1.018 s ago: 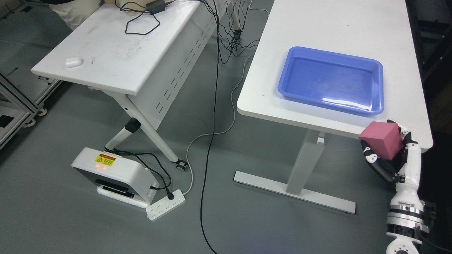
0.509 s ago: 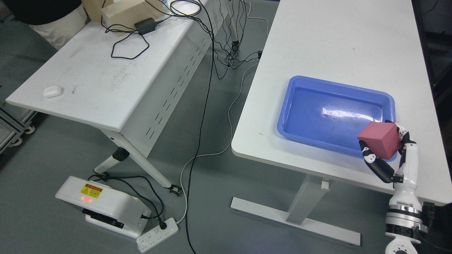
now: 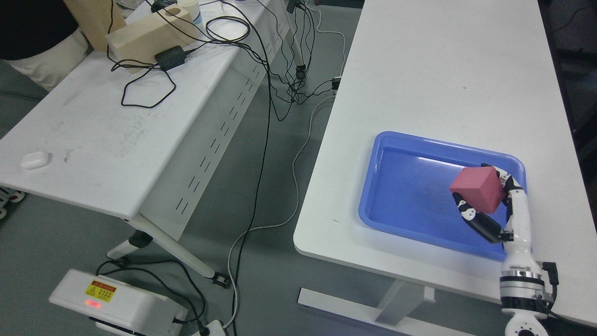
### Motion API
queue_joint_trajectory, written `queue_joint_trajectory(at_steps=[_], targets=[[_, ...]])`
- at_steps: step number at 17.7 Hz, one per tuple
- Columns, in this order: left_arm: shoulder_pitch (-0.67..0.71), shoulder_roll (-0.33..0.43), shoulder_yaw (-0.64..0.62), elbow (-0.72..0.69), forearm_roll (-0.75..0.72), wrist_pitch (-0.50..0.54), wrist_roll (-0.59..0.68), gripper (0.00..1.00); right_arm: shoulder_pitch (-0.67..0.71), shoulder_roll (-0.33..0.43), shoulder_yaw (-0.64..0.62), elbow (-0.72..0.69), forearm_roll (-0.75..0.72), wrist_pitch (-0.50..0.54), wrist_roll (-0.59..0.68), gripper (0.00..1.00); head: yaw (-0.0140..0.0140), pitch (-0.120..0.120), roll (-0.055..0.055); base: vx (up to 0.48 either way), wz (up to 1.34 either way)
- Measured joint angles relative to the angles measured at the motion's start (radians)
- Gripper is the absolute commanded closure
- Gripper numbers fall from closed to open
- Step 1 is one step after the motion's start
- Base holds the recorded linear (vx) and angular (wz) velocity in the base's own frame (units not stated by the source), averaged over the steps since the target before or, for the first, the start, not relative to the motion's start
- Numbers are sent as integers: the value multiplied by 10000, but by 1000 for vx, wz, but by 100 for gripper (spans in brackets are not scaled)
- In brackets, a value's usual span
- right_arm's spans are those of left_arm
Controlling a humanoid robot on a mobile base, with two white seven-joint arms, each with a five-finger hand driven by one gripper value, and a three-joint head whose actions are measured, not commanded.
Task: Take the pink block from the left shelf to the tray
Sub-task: 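Lower the pink cube into the blue tray and open the right hand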
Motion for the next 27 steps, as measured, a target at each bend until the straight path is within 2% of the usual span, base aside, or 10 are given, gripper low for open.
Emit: queue_joint_trajectory(at_steps=[5, 7, 16, 23, 27], targets=[[1, 0, 0, 0, 0, 0, 0, 0, 8, 0, 136, 17, 6, 244, 798, 46, 0, 0, 0, 114, -5], [1, 0, 0, 0, 0, 0, 0, 0, 7, 0, 268, 31, 6, 450, 948, 33, 0, 0, 0, 51, 5], [1, 0, 0, 0, 0, 0, 0, 0, -15, 0, 421, 83, -354, 683, 1050, 3, 0, 0, 0, 4, 0], [1, 0, 0, 0, 0, 0, 0, 0, -20, 0, 417, 93, -813, 701, 962, 0, 0, 0, 0, 0, 0], [1, 0, 0, 0, 0, 0, 0, 0, -20, 0, 289, 87, -1605, 435, 932, 0, 0, 0, 0, -11, 0]])
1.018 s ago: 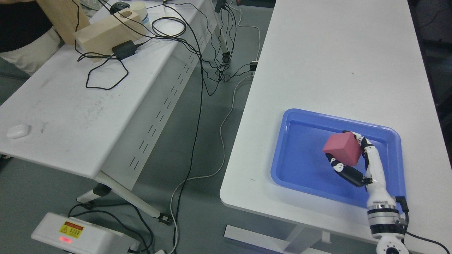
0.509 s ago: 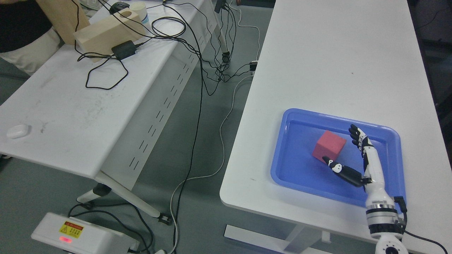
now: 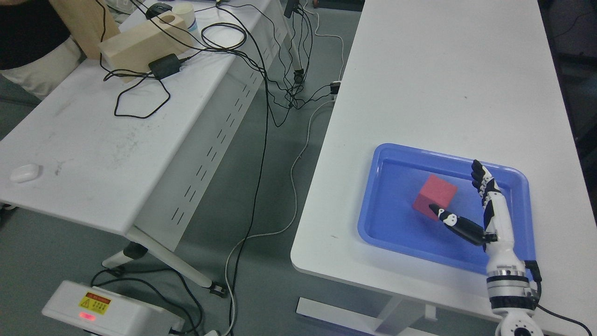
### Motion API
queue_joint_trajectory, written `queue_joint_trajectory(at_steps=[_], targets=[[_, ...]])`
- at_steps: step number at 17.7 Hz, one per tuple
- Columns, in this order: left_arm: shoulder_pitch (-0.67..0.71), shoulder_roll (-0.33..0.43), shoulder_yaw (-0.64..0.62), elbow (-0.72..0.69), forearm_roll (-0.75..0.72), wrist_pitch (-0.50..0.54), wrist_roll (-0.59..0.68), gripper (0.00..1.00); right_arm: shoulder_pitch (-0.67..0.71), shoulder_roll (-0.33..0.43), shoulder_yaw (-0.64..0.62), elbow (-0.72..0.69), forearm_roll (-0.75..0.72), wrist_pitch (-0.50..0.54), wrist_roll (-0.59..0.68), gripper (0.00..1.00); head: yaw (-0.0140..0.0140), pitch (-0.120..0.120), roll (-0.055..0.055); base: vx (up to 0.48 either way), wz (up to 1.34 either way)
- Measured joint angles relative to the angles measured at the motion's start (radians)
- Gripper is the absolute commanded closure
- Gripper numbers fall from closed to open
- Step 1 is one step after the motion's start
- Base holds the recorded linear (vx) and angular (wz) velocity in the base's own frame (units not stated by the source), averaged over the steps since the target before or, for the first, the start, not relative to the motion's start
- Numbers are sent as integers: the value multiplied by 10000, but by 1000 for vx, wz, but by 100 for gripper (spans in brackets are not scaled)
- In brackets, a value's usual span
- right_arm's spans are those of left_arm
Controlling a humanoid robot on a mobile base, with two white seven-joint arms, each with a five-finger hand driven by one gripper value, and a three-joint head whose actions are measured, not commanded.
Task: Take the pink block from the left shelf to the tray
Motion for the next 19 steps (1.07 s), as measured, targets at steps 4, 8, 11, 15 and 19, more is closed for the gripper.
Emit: queue_joint_trajectory(at_steps=[4, 8, 11, 15, 19], targets=[[0, 0, 0, 0, 0, 0, 0, 0, 0, 0, -131, -6, -482, -42, -5, 0, 0, 0, 0, -38, 0], [0, 0, 0, 0, 0, 0, 0, 0, 0, 0, -253, -14, -705, -48, -85, 0, 0, 0, 0, -81, -13], [0, 0, 0, 0, 0, 0, 0, 0, 1, 0, -370, -17, -796, -66, -238, 0, 0, 0, 0, -135, -30], [0, 0, 0, 0, 0, 0, 0, 0, 1, 0, -495, -20, -863, -26, -274, 0, 0, 0, 0, -166, 76], [3, 0, 0, 1, 0, 0, 0, 0, 4, 0, -577, -22, -893, -15, -277, 0, 0, 0, 0, -167, 121]])
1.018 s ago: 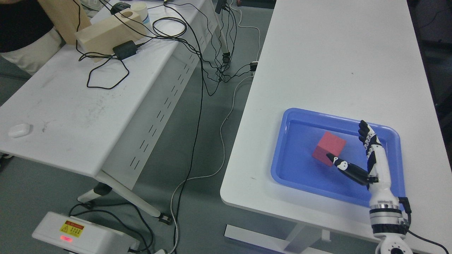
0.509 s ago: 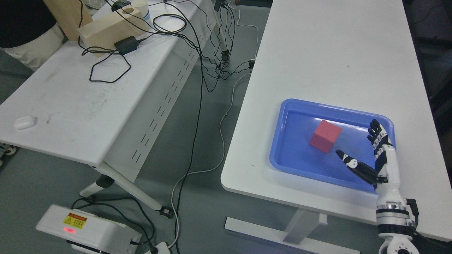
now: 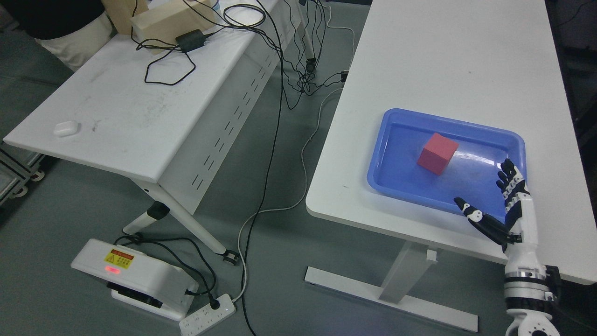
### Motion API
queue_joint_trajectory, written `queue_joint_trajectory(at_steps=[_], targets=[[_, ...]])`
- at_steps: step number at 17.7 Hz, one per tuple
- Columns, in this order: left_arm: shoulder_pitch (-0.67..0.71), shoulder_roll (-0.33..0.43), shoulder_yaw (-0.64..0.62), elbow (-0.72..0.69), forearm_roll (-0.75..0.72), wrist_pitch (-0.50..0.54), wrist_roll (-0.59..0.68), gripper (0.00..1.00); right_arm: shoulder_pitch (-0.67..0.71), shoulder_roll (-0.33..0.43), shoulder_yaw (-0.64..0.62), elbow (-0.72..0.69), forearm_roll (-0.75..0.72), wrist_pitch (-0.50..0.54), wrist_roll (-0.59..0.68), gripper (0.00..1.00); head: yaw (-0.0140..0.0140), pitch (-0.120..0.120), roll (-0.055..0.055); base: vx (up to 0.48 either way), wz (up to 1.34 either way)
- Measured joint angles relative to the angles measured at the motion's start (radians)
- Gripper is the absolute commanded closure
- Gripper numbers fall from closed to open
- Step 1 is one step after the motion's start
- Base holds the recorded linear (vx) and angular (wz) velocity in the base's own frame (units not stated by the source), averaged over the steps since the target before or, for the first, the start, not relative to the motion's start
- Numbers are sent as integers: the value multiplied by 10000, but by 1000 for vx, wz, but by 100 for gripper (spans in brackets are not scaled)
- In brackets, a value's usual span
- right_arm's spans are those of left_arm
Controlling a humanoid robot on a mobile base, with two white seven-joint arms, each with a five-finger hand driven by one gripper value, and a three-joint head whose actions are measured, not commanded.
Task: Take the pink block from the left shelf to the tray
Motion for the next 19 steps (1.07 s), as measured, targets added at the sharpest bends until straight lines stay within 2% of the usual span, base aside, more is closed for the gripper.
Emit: queue_joint_trajectory(at_steps=[19], targets=[[-2, 0, 0, 0, 0, 0, 0, 0, 12, 0, -117, 9, -22, 36, 1, 0, 0, 0, 0, -139, -150]])
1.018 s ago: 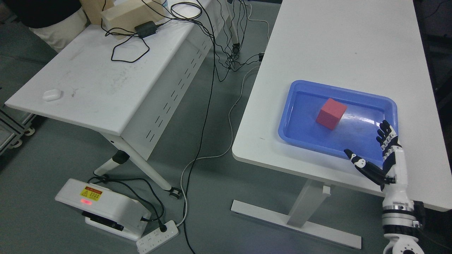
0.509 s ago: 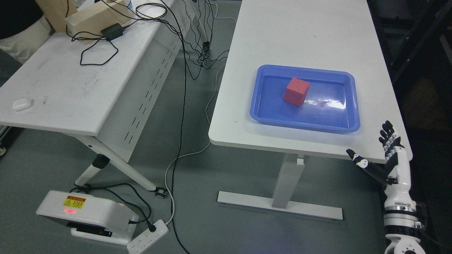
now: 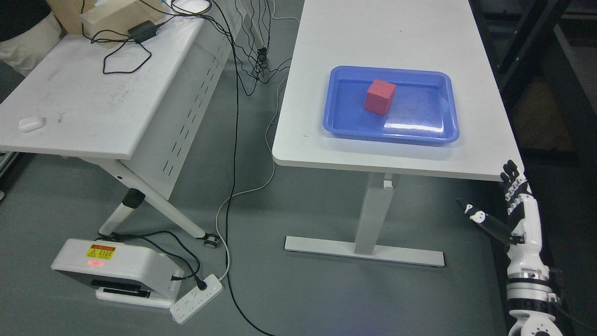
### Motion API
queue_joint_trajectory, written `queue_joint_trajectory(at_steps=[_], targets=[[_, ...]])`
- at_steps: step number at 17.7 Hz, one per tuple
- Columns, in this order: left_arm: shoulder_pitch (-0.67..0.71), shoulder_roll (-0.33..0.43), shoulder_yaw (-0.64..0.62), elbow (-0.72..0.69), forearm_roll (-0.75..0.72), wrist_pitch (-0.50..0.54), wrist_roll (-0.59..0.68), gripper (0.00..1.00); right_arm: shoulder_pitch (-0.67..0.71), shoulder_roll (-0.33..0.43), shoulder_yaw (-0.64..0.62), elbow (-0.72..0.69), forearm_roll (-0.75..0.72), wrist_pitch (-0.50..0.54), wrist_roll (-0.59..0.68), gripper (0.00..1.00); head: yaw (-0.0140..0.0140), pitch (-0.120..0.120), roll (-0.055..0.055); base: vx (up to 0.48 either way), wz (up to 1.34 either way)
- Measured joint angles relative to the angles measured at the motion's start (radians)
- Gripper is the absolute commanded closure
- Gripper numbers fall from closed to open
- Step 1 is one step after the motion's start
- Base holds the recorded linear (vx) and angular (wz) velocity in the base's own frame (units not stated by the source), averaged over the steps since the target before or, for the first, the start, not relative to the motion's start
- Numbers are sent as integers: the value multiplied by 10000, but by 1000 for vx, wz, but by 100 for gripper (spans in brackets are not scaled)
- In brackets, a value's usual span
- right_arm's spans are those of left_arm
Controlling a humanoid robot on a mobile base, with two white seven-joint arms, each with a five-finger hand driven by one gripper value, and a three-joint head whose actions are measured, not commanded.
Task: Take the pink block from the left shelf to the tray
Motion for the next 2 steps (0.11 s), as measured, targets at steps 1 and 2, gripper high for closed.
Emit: queue_joint_trajectory(at_steps=[1, 2], targets=[[0, 0, 0, 0, 0, 0, 0, 0, 0, 0, 0, 0, 0, 0, 0, 0, 0, 0, 0, -74, 45], [0, 0, 0, 0, 0, 0, 0, 0, 0, 0, -1, 0, 0, 4, 1, 0, 0, 0, 0, -74, 45]])
